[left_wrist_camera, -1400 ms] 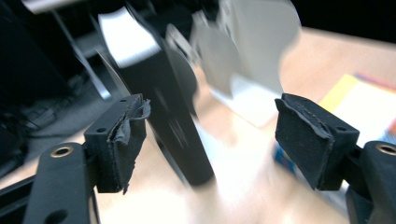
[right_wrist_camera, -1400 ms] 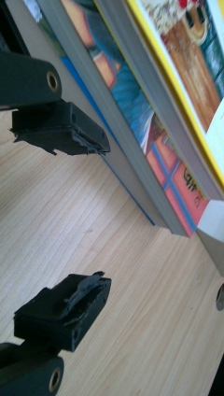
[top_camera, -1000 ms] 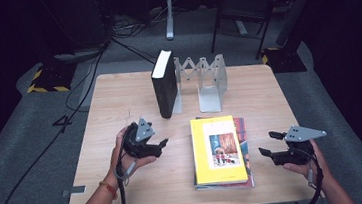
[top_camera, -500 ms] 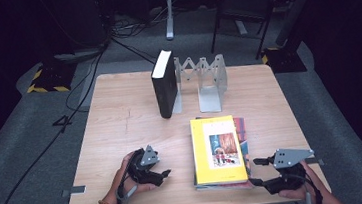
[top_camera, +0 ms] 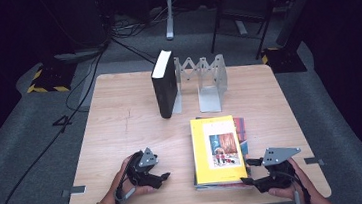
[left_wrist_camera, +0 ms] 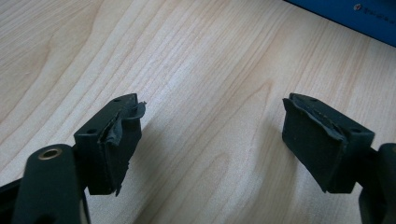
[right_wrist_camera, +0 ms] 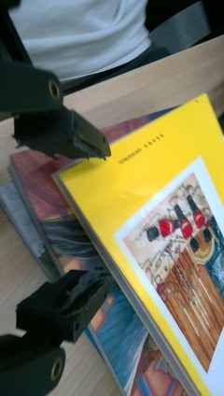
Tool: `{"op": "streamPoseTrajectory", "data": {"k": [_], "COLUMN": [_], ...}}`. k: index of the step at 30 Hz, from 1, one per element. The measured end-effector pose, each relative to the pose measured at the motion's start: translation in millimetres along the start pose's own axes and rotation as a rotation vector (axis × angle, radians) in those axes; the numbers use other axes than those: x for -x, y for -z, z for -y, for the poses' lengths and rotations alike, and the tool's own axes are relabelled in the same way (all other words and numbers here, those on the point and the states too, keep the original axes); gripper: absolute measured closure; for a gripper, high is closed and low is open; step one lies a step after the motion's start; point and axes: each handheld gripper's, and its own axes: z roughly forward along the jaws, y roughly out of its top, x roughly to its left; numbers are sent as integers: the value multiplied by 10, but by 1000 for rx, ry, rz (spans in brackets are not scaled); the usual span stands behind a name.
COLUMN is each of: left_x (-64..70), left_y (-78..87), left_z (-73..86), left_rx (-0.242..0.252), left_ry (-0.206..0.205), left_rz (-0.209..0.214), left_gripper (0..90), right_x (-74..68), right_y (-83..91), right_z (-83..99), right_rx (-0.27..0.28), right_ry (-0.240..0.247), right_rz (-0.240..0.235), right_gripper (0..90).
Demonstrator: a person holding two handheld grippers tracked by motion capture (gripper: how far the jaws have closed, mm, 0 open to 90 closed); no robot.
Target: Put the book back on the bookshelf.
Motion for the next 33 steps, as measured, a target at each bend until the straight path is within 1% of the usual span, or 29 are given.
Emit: {"op": "streamPoseTrajectory", "data": {"k": [1,2,4,5,6,7,8,9,10,11,13,14,15,16,17,19,20,21,22,23,25,26,27,28,30,31,32,33], "left_x": [-1,0,1,-4,-3,-6,-9,-9,-22,-22,-49,-59,-62,-66,-76,-92,-99,-94,-92,-90,-94,-88,-85,-77,-58,-52,-49,-43], "left_y": [-3,-10,-25,-37,-54,-76,-97,-97,-148,-148,-206,-235,-261,-288,-309,-337,-350,-371,-399,-420,-457,-478,-498,-515,-542,-552,-560,-574], "left_z": [-6,-11,-26,-40,-56,-82,-109,-109,-175,-175,-242,-270,-300,-337,-375,-451,-487,-523,-563,-594,-645,-667,-692,-713,-755,-776,-798,-814], "left_rx": [-5,-4,-4,-6,-5,-5,-9,-9,-8,-8,-8,-2,1,-2,2,35,52,55,46,50,62,65,59,62,71,73,76,66], "left_ry": [-2,1,2,-4,0,0,-3,-3,-6,-6,-7,-4,-8,-17,-17,-5,-5,-10,-21,-23,-19,-23,-28,-29,-39,-40,-41,-54], "left_rz": [1,-1,-1,2,0,-5,-5,-5,-16,-16,-19,-25,-38,-38,-29,-35,-37,-39,-44,-53,-45,-55,-52,-44,-47,-46,-47,-55], "left_gripper": [185,179,174,172,169,167,167,168,177,193,193,198,207,213,212,222,228,236,235,230,233,237,240,238,238,239,240,241], "right_x": [28,44,59,64,71,81,101,125,161,161,214,226,234,244,256,285,302,319,342,365,410,427,434,426,418,414,409,402], "right_y": [-22,-40,-73,-90,-108,-123,-128,-124,-129,-129,-157,-176,-190,-197,-206,-242,-262,-282,-296,-303,-314,-319,-322,-325,-330,-334,-337,-337], "right_z": [-8,-20,-57,-84,-110,-135,-160,-173,-183,-183,-197,-204,-214,-231,-250,-292,-313,-331,-345,-359,-374,-377,-382,-384,-382,-382,-377,-369], "right_rx": [-8,-14,-19,-20,-26,-32,-29,-23,-26,-26,-32,-35,-39,-47,-53,-75,-82,-90,-97,-103,-109,-113,-114,-115,-111,-104,-94,-77], "right_ry": [-18,-23,-14,-17,-16,-8,-18,-29,-45,-45,-84,-87,-83,-84,-84,-85,-84,-88,-84,-79,-85,-88,-84,-73,-63,-54,-48,-41], "right_rz": [-10,-18,-40,-47,-51,-52,-48,-43,-38,-38,-21,-22,-16,-12,-4,-8,-8,-8,-13,-16,-27,-38,-45,-40,-42,-45,-50,-59], "right_gripper": [263,261,248,238,212,201,250,264,274,274,276,256,249,247,243,203,184,167,162,161,161,160,158,152,153,159,187,192]}}
